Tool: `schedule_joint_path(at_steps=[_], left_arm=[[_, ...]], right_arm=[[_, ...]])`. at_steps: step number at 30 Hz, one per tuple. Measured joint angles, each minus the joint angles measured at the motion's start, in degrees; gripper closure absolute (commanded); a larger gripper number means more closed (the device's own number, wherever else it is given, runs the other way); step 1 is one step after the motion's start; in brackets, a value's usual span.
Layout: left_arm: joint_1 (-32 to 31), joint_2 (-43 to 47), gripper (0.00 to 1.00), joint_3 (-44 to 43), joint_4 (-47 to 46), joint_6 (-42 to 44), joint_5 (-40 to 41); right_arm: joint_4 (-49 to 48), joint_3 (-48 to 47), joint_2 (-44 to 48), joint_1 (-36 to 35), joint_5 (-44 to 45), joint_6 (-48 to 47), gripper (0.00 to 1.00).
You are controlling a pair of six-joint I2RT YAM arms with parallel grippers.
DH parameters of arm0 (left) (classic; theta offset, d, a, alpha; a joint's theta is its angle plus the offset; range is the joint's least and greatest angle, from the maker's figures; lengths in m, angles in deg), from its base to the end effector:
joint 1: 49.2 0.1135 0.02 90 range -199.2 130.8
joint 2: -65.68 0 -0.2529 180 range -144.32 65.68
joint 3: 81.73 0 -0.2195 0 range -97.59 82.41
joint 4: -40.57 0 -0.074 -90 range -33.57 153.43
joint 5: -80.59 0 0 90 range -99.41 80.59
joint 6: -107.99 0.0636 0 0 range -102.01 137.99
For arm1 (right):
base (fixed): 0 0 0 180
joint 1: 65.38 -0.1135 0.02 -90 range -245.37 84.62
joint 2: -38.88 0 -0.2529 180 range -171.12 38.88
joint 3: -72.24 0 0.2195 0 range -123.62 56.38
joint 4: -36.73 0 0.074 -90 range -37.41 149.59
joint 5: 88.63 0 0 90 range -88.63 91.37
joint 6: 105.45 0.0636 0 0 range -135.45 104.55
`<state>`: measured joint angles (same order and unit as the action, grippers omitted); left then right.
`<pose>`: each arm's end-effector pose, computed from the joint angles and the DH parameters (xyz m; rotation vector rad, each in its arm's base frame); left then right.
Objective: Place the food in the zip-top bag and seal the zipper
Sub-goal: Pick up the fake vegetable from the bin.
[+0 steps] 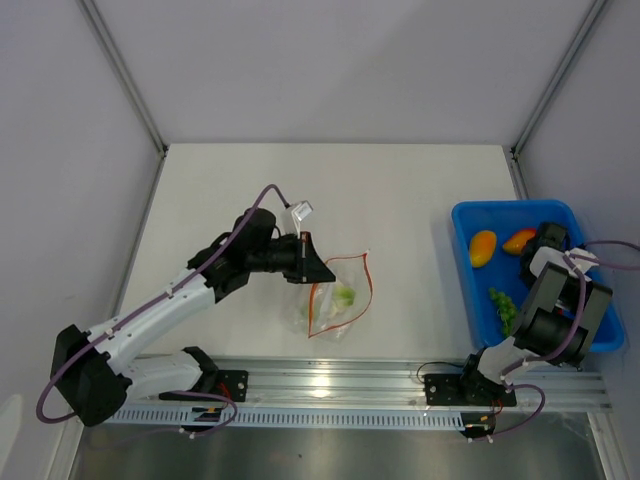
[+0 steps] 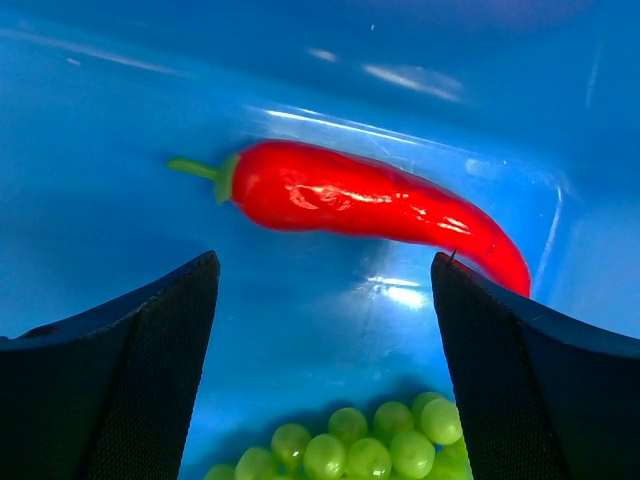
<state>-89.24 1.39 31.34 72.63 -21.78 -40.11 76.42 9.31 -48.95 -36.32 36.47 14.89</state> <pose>0.1641 -0.1803 0.2883 0.3734 2.2942 -1.3433 0.2127 -0.1600 0.1600 1.4392 2.1516 -0.8100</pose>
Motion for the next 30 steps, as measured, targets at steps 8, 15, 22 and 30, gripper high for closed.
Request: schedule_joint_path(at_steps=[8,15,22,30], left_arm=[[1.33,0.00,0.99,1.27,-0.70,0.39,-1.51],[1.49,-0.59,1.00,1.38,-1.22,0.37,-2.67],[1.55,-0.98,0.99,1.38,-1.51,0.39,-3.02],[1.62,-1.33,0.99,1.42,-1.79,0.35,-3.72]], right_arm=[[0.00,-2.08,-2.43,0.31,2.36,-1.99,0.10],[-0.11,-4.42,-5.55,0.33,3.72,-3.26,0.10],[0.17,-6.51,-8.48,0.90,4.55,-4.55,0.18],[0.87,-7.48,-9.46,1.27,3.28,-4.55,0.41]])
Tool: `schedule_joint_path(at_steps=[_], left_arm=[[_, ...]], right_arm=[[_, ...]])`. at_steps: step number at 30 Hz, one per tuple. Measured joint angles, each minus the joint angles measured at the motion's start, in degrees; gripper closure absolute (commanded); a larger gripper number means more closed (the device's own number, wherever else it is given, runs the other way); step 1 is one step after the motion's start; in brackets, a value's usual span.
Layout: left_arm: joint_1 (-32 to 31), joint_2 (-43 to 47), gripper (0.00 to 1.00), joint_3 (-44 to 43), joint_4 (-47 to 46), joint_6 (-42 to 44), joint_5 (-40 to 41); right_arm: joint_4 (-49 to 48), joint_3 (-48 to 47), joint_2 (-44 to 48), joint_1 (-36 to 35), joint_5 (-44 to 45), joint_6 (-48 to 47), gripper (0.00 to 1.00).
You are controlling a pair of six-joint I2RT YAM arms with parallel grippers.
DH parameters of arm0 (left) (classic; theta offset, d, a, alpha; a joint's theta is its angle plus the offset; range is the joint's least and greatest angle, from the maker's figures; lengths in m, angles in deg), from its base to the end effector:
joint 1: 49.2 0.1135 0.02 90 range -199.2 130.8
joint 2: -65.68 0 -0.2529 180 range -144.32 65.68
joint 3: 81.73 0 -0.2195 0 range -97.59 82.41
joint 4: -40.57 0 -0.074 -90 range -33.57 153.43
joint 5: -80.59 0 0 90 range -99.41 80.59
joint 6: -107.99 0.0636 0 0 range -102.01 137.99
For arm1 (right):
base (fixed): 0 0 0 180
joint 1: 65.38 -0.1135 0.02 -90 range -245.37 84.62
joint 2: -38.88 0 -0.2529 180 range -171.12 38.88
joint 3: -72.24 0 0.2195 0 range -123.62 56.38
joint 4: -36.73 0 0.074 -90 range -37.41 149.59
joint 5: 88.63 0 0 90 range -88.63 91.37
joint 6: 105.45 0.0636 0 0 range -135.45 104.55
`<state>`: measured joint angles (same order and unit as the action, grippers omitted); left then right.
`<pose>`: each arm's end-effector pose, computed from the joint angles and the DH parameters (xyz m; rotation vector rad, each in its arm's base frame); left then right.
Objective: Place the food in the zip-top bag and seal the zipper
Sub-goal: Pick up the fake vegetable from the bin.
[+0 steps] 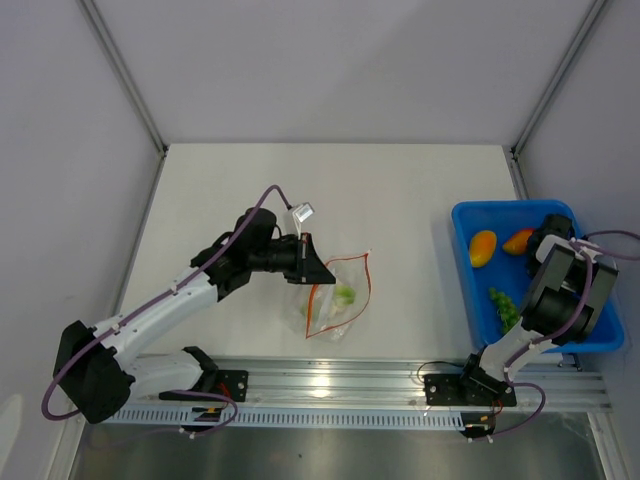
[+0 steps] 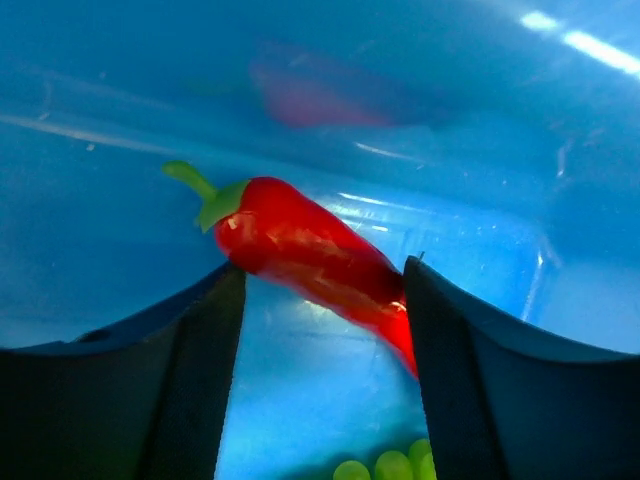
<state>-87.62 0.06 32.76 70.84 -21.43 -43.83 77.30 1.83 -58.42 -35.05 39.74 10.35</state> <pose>0.1690 -0.1799 0.2795 0.3892 2.3102 -1.3862 0.2350 -0.1832 0.1507 1.3979 2.2344 -0.9348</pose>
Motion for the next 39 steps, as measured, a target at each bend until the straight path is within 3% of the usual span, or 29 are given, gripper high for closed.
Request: schedule_joint_path(at_steps=[15,31,34,39], left_arm=[[0.04,1.55,0.99,1.70,-0.20,-0.15,-0.33],[0.09,3.50,0.99,2.10,-0.17,-0.68,-0.33],[0.09,3.50,0.99,2.10,-0.17,-1.01,-0.35],[0.09,3.50,0.99,2.10,-0.24,-2.32,-0.46]], right_arm=[[1.25,0.13,0.33,-8.50,3.72,-0.72,0.98],[7.43,-2.62,10.14,-18.97,7.21,-0.98,1.00],[8.35,-3.06,15.19,-20.83,4.76,-1.46,1.00],[8.48,-3.45,27.93,-25.16,-6.43,-2.40,1.00]])
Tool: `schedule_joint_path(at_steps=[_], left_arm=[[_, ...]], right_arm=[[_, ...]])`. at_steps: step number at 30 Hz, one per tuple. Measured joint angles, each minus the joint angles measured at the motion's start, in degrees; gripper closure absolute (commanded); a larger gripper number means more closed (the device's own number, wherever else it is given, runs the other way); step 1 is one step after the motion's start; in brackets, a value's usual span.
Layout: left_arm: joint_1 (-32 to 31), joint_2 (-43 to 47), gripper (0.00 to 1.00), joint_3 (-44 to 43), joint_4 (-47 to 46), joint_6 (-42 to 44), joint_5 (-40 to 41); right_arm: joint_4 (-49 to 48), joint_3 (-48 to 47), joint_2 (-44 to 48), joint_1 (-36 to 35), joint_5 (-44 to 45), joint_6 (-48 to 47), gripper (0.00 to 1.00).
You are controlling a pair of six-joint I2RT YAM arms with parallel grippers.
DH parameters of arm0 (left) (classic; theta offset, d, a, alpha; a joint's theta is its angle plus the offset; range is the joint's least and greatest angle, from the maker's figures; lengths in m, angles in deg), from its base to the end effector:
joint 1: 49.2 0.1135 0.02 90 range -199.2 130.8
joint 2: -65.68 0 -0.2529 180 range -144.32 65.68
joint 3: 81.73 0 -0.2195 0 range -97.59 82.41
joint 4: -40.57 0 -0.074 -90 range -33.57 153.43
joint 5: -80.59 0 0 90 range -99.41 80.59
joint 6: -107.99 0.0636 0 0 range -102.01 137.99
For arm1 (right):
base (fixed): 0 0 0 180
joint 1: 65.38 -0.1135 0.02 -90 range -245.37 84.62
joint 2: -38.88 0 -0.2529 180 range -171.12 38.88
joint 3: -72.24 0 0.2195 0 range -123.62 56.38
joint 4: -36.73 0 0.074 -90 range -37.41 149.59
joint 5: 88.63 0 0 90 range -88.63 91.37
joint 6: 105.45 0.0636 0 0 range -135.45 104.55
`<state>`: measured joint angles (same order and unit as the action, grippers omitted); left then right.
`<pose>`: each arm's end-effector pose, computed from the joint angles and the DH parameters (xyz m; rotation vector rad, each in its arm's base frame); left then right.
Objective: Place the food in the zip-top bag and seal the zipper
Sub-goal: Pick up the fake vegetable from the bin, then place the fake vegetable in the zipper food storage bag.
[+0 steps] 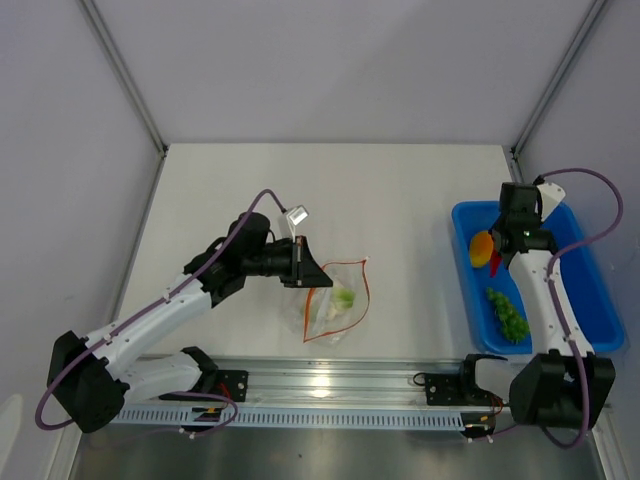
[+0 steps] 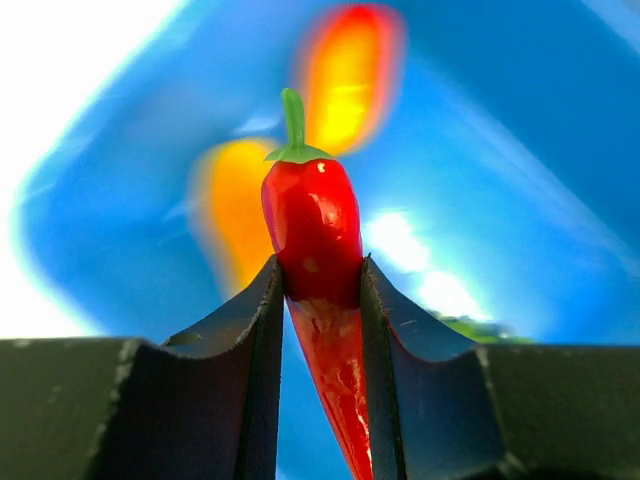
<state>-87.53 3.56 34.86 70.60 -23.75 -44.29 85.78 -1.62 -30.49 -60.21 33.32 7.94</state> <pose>0.1593 -0.1723 0.2813 0.3572 2.2987 -1.4212 0.2369 -0.0552 0.2776 0.8114 2.1010 -0.4838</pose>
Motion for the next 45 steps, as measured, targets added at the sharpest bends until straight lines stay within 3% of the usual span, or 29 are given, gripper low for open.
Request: schedule_joint_path(at_steps=[12,20,26,36,45], left_arm=[[0.00,-1.05,0.99,0.00,-6.95,-8.94,0.13],[0.00,-2.21,0.99,-0.04,-9.81,-12.94,2.45],[-0.02,-4.63,0.99,-1.09,-10.23,-14.88,3.17],[-0.07,-6.36,0.99,-4.39,-9.73,-15.39,0.52],[-0.07,-6.27,0.99,-4.33,-10.25,-16.41,-6.29]], right_arm=[[-3.89,-1.95,8.24,-18.38,-35.89,4.90,1.00],[-10.25,-0.50,15.45,-29.09,-39.95,14.60,1.00],[-16.98,3.85,17.84,-35.65,-43.74,15.39,1.00],[-24.57,7.58,19.26,-46.40,-55.69,3.72,1.00],[-33.46,14.08,22.21,-47.56,-65.59,-3.37,1.00]])
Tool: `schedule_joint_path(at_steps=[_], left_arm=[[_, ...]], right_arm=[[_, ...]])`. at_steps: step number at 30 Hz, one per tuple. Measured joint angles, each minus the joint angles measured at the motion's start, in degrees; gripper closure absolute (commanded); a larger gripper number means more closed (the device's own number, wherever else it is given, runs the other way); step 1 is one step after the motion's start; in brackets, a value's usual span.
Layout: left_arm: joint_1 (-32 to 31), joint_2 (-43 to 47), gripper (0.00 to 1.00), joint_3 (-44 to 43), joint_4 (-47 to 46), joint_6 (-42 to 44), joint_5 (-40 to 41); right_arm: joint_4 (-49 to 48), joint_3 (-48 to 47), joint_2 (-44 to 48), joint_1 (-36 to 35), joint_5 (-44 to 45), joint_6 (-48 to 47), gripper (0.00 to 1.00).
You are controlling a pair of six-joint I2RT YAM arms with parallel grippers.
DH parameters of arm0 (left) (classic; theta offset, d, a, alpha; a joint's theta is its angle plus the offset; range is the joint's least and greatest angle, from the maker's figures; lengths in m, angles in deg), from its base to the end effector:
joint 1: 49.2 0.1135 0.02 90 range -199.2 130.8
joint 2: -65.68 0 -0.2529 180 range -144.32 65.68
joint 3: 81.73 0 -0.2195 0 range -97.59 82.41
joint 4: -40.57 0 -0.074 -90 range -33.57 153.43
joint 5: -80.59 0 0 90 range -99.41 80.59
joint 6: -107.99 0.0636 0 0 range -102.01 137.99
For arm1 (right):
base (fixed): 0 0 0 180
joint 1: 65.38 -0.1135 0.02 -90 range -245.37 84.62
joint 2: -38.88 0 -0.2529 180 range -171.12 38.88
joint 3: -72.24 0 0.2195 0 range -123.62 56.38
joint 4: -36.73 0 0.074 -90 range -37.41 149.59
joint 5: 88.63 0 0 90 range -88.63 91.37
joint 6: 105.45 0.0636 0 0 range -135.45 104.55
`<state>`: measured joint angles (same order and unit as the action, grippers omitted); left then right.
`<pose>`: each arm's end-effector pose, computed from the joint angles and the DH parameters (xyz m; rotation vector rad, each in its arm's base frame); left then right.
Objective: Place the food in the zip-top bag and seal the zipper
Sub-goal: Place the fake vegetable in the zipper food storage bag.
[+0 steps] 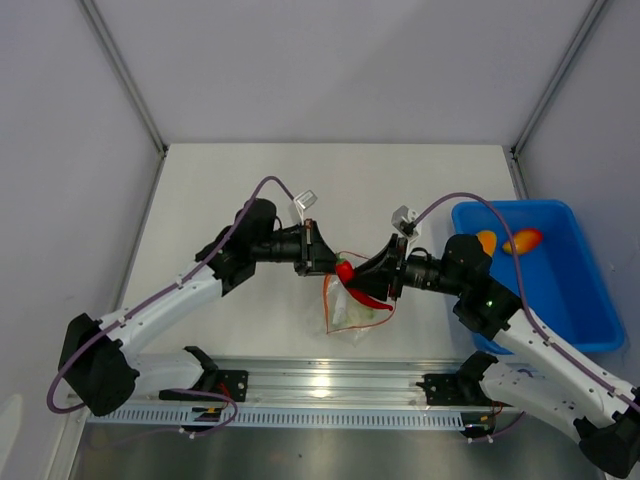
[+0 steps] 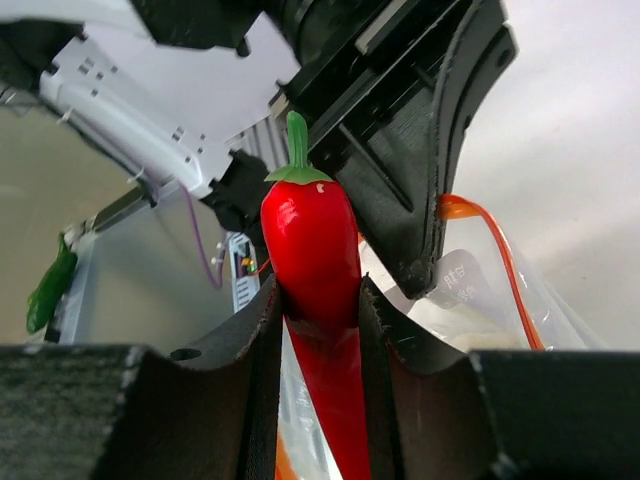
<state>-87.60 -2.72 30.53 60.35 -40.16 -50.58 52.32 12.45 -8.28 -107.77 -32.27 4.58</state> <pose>0.1782 -0.1947 0.3035 0.1899 2.2881 -1.7069 0.1158 0.1534 0.3404 -0.8143 1.5846 1.2853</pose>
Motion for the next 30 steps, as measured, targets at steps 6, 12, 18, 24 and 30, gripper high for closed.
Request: schedule_joint_path(at_steps=[6,12,18,24,30], left_arm=[[-0.04,1.73,0.99,1.64,-2.51,-2.01,-3.48],[-0.04,4.22,0.99,2.47,-3.06,-2.93,-4.74],[-0.04,6.01,0.99,2.51,-3.80,-3.37,-5.20],[-0.04,7.61,0.99,3.78,-4.98,-3.41,-5.14],[-0.04,8.46,0.99,4.35,-5.14,-3.41,-5.07]], right_arm=[[-4.28,2.45,0.24,-0.87,-5.51,-1.66,1.00],[-4.52,3.61,1.20,-2.95,-7.67,-3.39,0.87],[-2.56,5.16,4.55,-3.63,-7.74,-4.15,0.42],[2.86,5.29,7.28,-3.78,-5.49,-4.66,0.23],[9.42,3.43,7.67,-3.89,-1.92,-5.14,0.24]])
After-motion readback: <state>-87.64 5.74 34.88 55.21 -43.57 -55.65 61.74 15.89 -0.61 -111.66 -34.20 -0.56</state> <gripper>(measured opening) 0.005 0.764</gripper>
